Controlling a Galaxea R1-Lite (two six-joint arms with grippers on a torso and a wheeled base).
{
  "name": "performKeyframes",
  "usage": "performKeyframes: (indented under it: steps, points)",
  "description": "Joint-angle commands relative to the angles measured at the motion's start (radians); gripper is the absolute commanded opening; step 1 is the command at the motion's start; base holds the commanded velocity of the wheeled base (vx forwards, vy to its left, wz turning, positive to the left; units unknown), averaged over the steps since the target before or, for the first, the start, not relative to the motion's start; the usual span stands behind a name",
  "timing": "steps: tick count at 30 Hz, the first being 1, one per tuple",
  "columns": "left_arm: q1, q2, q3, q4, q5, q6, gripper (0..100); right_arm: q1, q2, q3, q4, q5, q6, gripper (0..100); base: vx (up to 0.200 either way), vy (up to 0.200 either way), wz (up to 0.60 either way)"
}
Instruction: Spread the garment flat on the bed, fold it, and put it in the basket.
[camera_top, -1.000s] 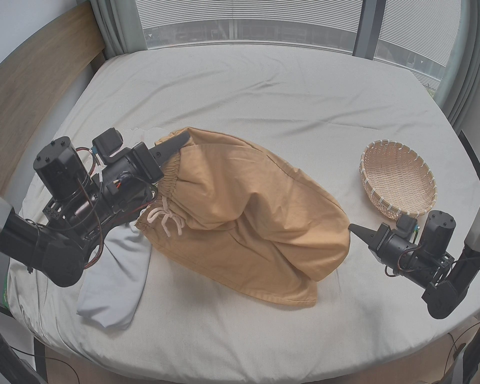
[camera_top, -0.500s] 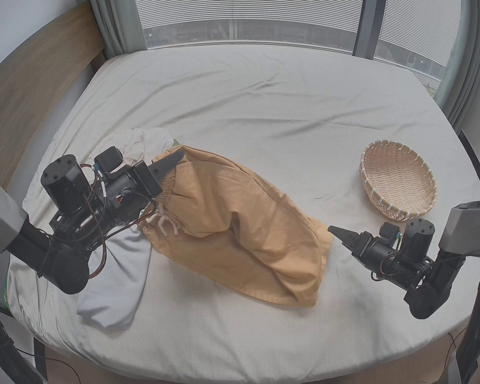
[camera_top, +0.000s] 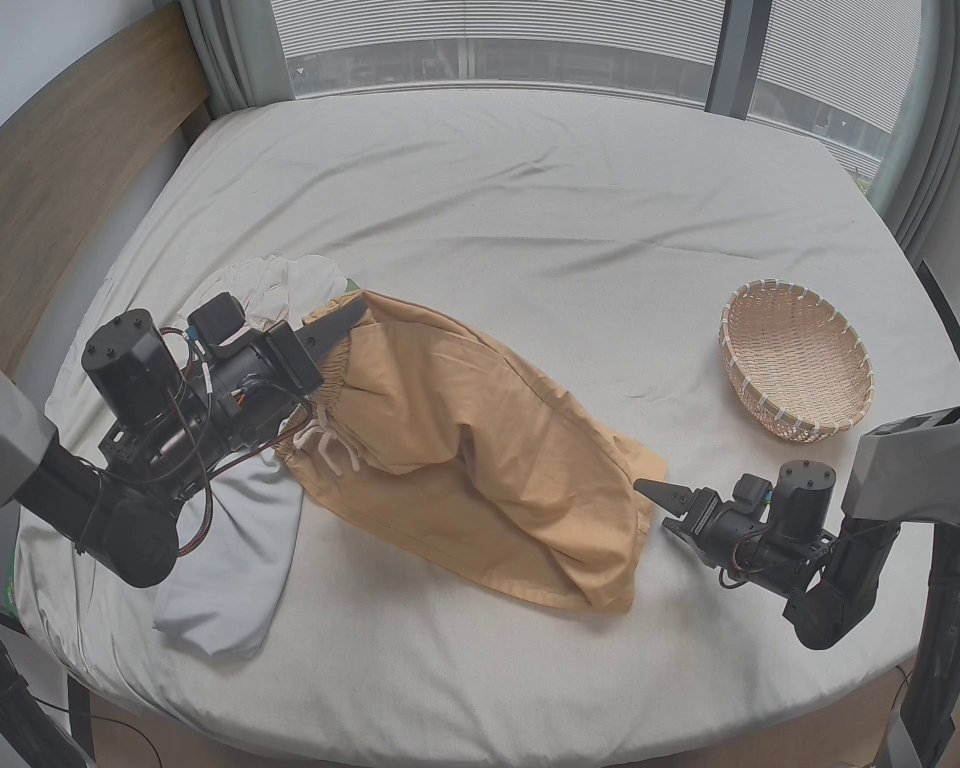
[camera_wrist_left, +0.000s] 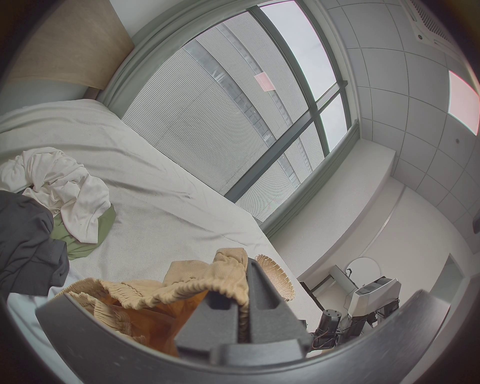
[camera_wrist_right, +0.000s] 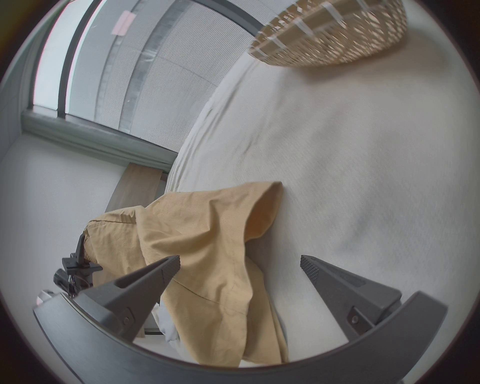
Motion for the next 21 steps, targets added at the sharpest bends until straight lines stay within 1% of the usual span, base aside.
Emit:
performKeyframes:
  steps: [1, 4, 9, 10, 15, 16, 21]
  points:
    - [-0.003, -0.001, -0.002, -0.001, 0.0, -0.001, 0, 0.033, 0.01, -0.002, 0.0, 0.0, 0.019, 100, 0.0, 0.0, 0.0]
    - [-0.003, -0.001, -0.001, -0.001, 0.001, -0.001, 0, 0.045, 0.007, -0.004, 0.001, 0.0, 0.027, 100, 0.0, 0.0, 0.0]
    - [-0.003, 0.002, -0.001, -0.001, 0.001, 0.001, 0, 0.056, 0.001, -0.004, -0.002, 0.003, 0.084, 100, 0.0, 0.0, 0.0]
    - [-0.003, 0.002, -0.001, -0.001, 0.001, 0.001, 0, 0.056, -0.001, -0.004, -0.002, 0.003, 0.085, 0, 0.0, 0.0, 0.0]
    - [-0.005, 0.004, -0.001, -0.001, 0.001, 0.001, 0, 0.054, -0.047, 0.015, -0.002, 0.044, 0.15, 0, 0.0, 0.0, 0.0]
    - [-0.003, 0.005, -0.002, -0.001, 0.001, 0.001, 0, 0.054, -0.073, 0.024, -0.002, 0.058, 0.182, 0, 0.0, 0.0, 0.0]
    - [0.0, 0.008, -0.002, -0.001, 0.001, 0.001, 0, 0.05, -0.109, 0.035, 0.0, 0.073, 0.208, 0, 0.0, 0.0, 0.0]
